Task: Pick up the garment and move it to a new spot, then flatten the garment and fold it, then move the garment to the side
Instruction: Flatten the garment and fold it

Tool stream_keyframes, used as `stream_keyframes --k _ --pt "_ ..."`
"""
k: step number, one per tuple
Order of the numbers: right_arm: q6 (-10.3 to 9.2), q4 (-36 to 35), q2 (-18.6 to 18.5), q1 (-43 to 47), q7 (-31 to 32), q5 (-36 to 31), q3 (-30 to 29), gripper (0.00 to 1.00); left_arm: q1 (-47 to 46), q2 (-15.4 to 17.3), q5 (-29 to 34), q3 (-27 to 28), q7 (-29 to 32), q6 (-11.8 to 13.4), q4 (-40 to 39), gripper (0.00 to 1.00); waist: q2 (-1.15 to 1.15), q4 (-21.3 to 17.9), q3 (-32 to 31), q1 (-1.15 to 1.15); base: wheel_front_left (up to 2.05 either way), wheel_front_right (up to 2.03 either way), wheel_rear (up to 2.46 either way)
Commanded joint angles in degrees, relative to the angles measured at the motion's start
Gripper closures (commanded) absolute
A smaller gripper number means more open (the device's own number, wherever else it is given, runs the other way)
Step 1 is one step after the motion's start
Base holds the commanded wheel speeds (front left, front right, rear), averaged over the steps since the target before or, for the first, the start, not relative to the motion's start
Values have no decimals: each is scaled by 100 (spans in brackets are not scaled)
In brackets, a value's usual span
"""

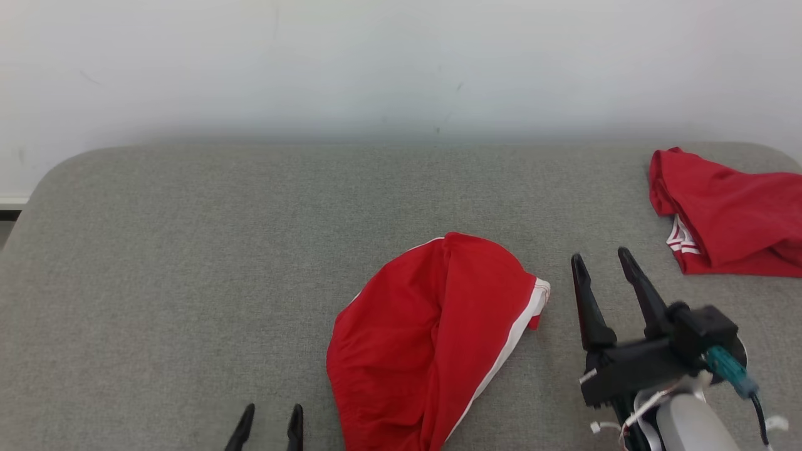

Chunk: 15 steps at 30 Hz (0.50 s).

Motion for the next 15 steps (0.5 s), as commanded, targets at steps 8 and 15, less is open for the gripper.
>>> stream_keyframes --k 8,15 --pt "-16 -602 348 1075 -24 -52 -537 0 372 140 248 -878 -17 -31 56 0 0 -169 0 1 0 0 0" --pt "-16 -714 514 1363 -24 -120 -606 0 336 443 -148 -1511 -17 -33 373 0 0 -271 46 1 0 0 0"
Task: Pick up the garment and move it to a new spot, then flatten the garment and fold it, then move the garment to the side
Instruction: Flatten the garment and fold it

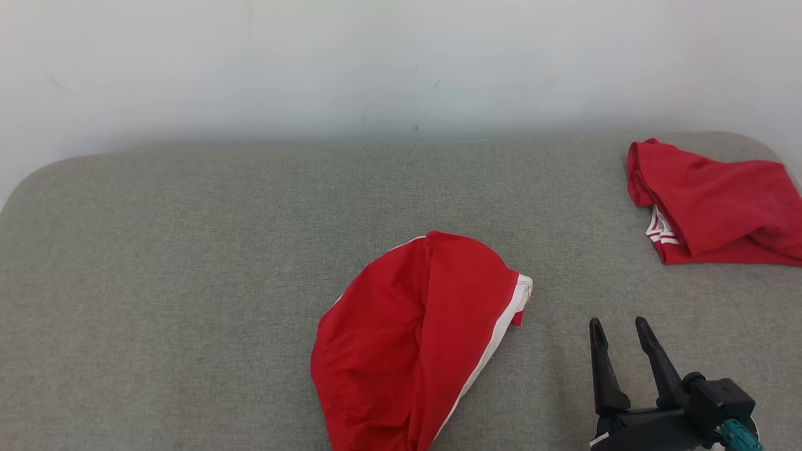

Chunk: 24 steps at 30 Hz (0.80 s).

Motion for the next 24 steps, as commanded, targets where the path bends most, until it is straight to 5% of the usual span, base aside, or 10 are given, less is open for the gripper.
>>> stream_keyframes --k 1,6,8,24 --pt "-16 -29 29 50 -25 -64 15 0 -76 21 -102 -28 -17 12 123 0 0 -34 12 0 0 0 0" --pt "-16 -65 65 29 -25 -134 48 0 -252 -8 -230 -186 -17 11 398 6 0 -74 2 0 0 0 0" --pt "-16 -72 72 21 -25 -148 54 0 -392 -5 -312 -265 -17 11 490 100 0 -85 -7 0 0 0 0" --pt "-16 12 77 -115 -25 -185 165 0 -1192 562 -426 1178 -17 11 246 100 0 -98 80 0 0 0 0"
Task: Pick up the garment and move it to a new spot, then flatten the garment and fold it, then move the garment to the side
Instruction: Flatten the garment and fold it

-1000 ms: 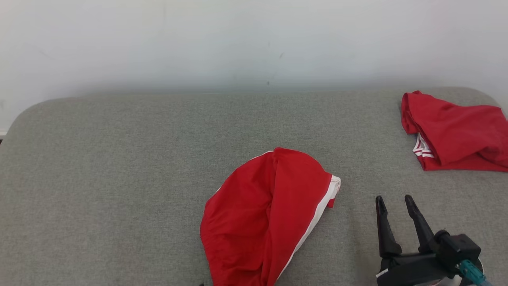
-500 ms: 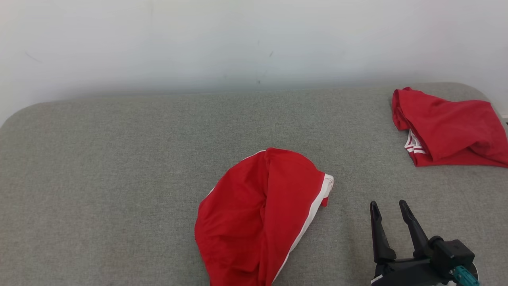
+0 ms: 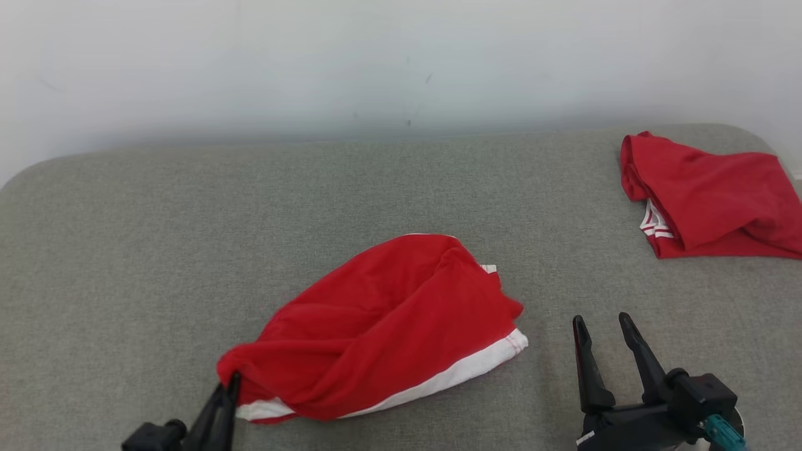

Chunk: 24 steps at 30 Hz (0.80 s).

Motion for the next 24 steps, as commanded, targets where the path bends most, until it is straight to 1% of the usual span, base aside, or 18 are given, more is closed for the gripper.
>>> stream_keyframes --k 1,5,9,10,11,12,16,19,24 --pt "-16 25 12 -91 -25 -27 38 0 -139 81 -3 97 -17 11 77 100 0 -46 29 0 0 0 0" --pt "-16 108 12 -160 -25 -33 90 0 -389 204 -48 149 -17 11 364 100 0 -111 65 0 0 0 0" --pt "-16 161 -7 -184 -25 -34 132 0 -516 163 -61 150 -17 10 546 100 0 -125 83 0 0 0 0" --pt "-16 177 -12 -164 -25 -31 139 0 -507 154 -52 155 -17 10 574 75 0 -121 81 0 0 0 0" --pt "-16 182 -18 -151 -25 -27 138 0 -503 152 -43 183 -17 10 581 52 0 -114 82 0 0 0 0" --pt "-16 193 -25 -133 -25 -20 133 0 -473 121 -52 211 -17 10 596 0 0 -102 78 0 0 0 0" --pt "-16 210 -12 -26 -25 -24 106 0 -270 51 -43 263 -17 10 602 0 0 -28 30 0 0 0 0" --pt "-16 212 -3 44 -25 -4 93 0 -89 -72 -31 363 -17 10 488 0 0 37 -14 0 0 0 0" --pt "-16 189 7 125 -25 31 161 0 408 -262 9 634 -17 10 71 0 0 85 -68 0 0 0 0"
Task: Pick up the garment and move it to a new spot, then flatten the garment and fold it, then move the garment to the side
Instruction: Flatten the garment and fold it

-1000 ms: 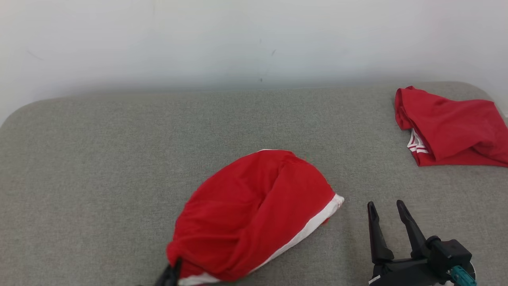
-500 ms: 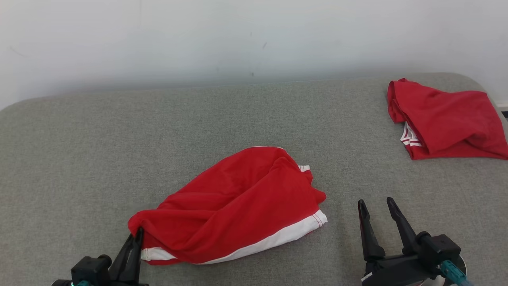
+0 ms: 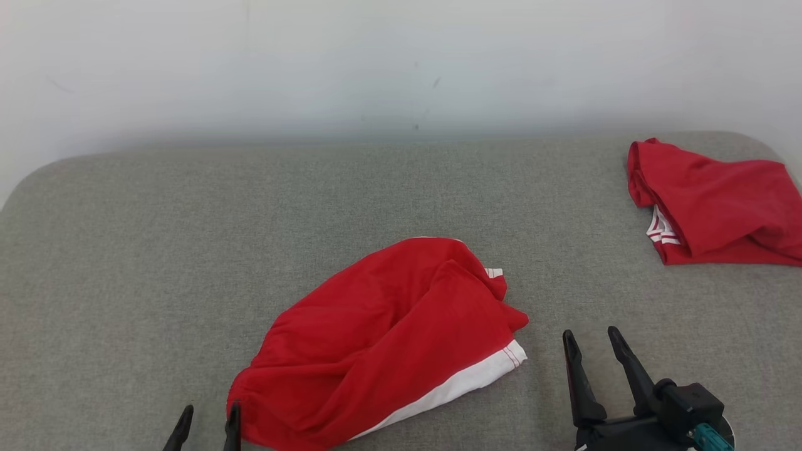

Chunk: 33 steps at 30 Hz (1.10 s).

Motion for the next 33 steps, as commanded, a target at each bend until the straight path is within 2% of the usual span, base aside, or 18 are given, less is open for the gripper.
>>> stream_keyframes --k 1,7,12,16,24,33 --pt "-16 -29 14 108 -25 38 27 0 279 -98 80 129 -17 10 -235 0 0 28 -33 0 0 0 0" --pt "-16 19 -78 248 -25 104 98 0 763 -225 143 288 -17 10 -458 0 0 129 -60 0 0 0 0" --pt "-16 52 -94 345 -25 131 93 0 803 -174 234 79 -17 10 -287 0 0 187 -90 0 0 0 0" --pt "-16 70 -74 326 -25 152 133 0 591 -83 314 -180 -17 10 50 0 0 170 -110 0 0 0 0" --pt "-16 201 -173 214 -25 157 343 0 204 185 227 -250 -17 10 646 0 0 55 -74 0 0 0 0" --pt "-16 270 -226 107 -25 160 431 0 -321 571 197 -925 -17 10 1067 0 0 11 43 0 0 0 0"
